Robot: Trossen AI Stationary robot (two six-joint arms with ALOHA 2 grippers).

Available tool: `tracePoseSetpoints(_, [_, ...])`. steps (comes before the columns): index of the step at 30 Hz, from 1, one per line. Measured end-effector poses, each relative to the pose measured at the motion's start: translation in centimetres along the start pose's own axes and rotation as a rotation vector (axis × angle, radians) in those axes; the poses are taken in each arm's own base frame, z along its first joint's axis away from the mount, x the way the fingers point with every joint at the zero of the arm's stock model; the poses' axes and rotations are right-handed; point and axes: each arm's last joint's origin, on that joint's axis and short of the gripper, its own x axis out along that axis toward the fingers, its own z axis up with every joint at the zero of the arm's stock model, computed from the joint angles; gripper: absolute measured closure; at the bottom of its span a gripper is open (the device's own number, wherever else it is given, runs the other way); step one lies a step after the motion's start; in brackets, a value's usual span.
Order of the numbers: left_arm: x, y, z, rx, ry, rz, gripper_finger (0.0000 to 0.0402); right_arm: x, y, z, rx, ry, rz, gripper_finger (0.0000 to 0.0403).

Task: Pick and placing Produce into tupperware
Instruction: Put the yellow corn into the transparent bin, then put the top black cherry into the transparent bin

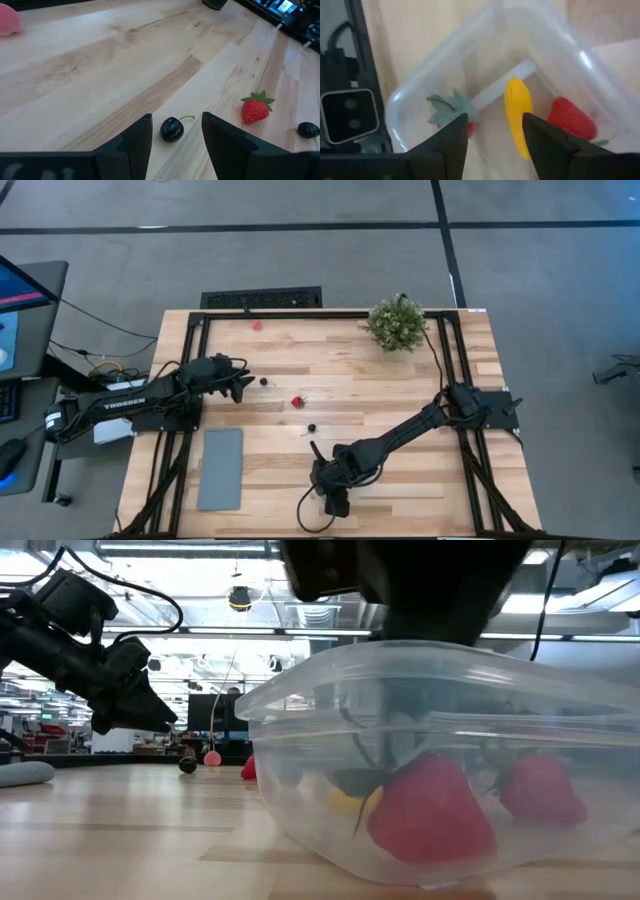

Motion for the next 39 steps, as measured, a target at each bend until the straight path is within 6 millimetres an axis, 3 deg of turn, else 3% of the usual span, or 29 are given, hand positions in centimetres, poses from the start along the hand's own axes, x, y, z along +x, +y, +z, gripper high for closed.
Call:
tracePoseSetpoints(4, [0.0,0.0,0.0,0.0,0.0,0.0,0.0239,-1.2,-0.3,0.1,0.012,-0.001,-0.011,0.0188])
tracePoseSetpoints(11, [0.0,0.0,-0.1,0.0,0.007,0.001,0.0239,-5.7,-0.9,0.2,0.022,-0.052,-0.028,0.0192])
tracePoseSetpoints(20, [0.1,0.0,0.0,-0.008,0.0,0.004,0.0239,-15.7,-3.7,1.2,-0.083,-0.278,-0.005,0.019])
tracePoseSetpoints(24, [0.1,0.1,0.1,-0.009,-0.015,0.033,0.0239,-19.2,-5.6,1.3,-0.12,-0.36,-0.011,0.0193])
tracePoseSetpoints(30, [0.1,0.1,0.1,-0.009,-0.023,0.047,0.0239,-21.8,-8.4,2.3,-0.237,-0.46,-0.064,0.0192])
tracePoseSetpoints(39, [0.1,0.1,0.1,0.0,-0.023,0.048,0.0239,-23.7,-14.0,4.4,-0.205,-0.564,-0.156,0.0191])
